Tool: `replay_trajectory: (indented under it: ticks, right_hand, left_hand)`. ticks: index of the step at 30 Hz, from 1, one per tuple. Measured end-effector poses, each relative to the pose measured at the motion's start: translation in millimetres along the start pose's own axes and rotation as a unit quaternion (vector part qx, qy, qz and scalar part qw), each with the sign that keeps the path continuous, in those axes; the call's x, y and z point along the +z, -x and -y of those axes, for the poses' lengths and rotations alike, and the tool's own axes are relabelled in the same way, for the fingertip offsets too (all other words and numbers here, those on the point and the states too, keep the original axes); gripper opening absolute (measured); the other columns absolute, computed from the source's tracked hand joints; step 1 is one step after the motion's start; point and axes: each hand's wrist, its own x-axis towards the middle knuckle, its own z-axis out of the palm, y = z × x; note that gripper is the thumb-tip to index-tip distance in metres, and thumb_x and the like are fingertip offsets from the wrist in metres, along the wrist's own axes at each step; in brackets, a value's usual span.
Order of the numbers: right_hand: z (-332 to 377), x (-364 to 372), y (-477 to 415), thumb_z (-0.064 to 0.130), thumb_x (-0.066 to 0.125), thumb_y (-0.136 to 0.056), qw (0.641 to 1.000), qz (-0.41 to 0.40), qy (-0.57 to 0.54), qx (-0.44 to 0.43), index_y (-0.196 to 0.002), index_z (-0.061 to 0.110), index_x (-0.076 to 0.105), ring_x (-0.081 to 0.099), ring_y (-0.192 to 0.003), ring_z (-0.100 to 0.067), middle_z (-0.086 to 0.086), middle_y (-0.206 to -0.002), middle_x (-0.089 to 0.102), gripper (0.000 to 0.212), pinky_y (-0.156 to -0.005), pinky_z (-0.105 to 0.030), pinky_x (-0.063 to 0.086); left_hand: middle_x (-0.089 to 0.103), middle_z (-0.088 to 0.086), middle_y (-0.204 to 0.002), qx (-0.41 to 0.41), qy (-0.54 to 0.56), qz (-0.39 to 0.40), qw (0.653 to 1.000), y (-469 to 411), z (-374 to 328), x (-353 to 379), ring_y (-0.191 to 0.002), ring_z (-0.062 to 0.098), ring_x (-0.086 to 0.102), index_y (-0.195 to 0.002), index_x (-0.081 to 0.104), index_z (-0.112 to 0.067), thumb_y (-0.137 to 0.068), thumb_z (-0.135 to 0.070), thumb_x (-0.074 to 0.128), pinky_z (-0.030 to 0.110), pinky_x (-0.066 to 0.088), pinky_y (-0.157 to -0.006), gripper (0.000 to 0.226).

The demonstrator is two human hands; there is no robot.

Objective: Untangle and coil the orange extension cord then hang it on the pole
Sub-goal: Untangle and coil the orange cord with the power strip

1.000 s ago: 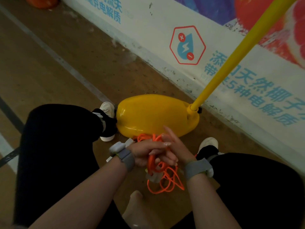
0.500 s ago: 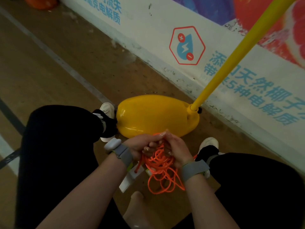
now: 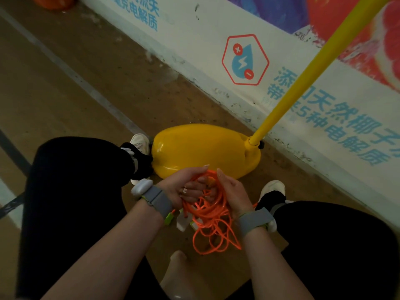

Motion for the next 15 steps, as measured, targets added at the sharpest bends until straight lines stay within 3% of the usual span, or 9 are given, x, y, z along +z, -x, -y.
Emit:
replay_trajectory:
  ticks: [2,6,8,11,15]
  right_hand:
    - [4,-1,0,0.060,0.061,-0.068,1.000,-0.005,0.020,0.011,-0.077,0.005,0.065,0.057,-0.049,-0.023,-0.013,-0.059,0.058,0.055,-0.053,-0.028,0.049]
    - [2,-14,-13,0.063,0.046,-0.086,0.992,-0.042,0.121,0.000,-0.075,0.003,0.066,0.062,-0.069,-0.023,-0.011,-0.068,0.064,0.065,-0.077,-0.041,0.053]
    - [-6,-21,-14,0.063,0.040,-0.090,0.981,-0.069,0.179,0.000,-0.067,0.003,0.066,0.060,-0.058,-0.023,-0.010,-0.058,0.061,0.068,-0.066,-0.038,0.051]
    - [-20,-21,-10,0.063,0.042,-0.089,0.968,-0.071,0.242,0.015,-0.054,0.016,0.059,0.053,-0.044,-0.018,-0.005,-0.047,0.053,0.061,-0.054,-0.029,0.044]
    - [-26,-13,-6,0.041,0.044,-0.097,0.970,-0.057,0.231,0.042,-0.063,0.009,0.054,0.047,-0.032,-0.008,0.000,-0.043,0.048,0.048,-0.039,-0.017,0.038]
  left_hand:
    - [0.029,-0.007,-0.028,0.005,0.020,0.038,0.999,4,-4,-1,-0.020,0.003,0.021,-0.052,0.046,-0.016,-0.089,-0.041,0.040,0.012,0.011,-0.028,0.045]
    - [0.037,-0.003,-0.035,0.014,0.133,0.196,0.971,9,-17,-18,-0.030,0.008,0.023,-0.062,0.051,-0.010,-0.096,-0.035,0.048,0.019,0.022,-0.030,0.041]
    - [0.036,-0.003,-0.042,0.034,0.216,0.244,0.945,15,-25,-29,-0.034,0.009,0.030,-0.069,0.051,-0.008,-0.100,-0.036,0.041,0.022,0.025,-0.035,0.043]
    - [0.035,-0.006,-0.044,0.080,0.311,0.249,0.914,29,-40,-46,-0.036,0.008,0.032,-0.069,0.048,-0.009,-0.101,-0.041,0.034,0.022,0.027,-0.039,0.047]
    - [0.035,-0.005,-0.041,0.195,0.407,0.166,0.877,39,-52,-55,-0.034,0.009,0.032,-0.064,0.046,-0.009,-0.100,-0.031,0.041,0.022,0.028,-0.039,0.042]
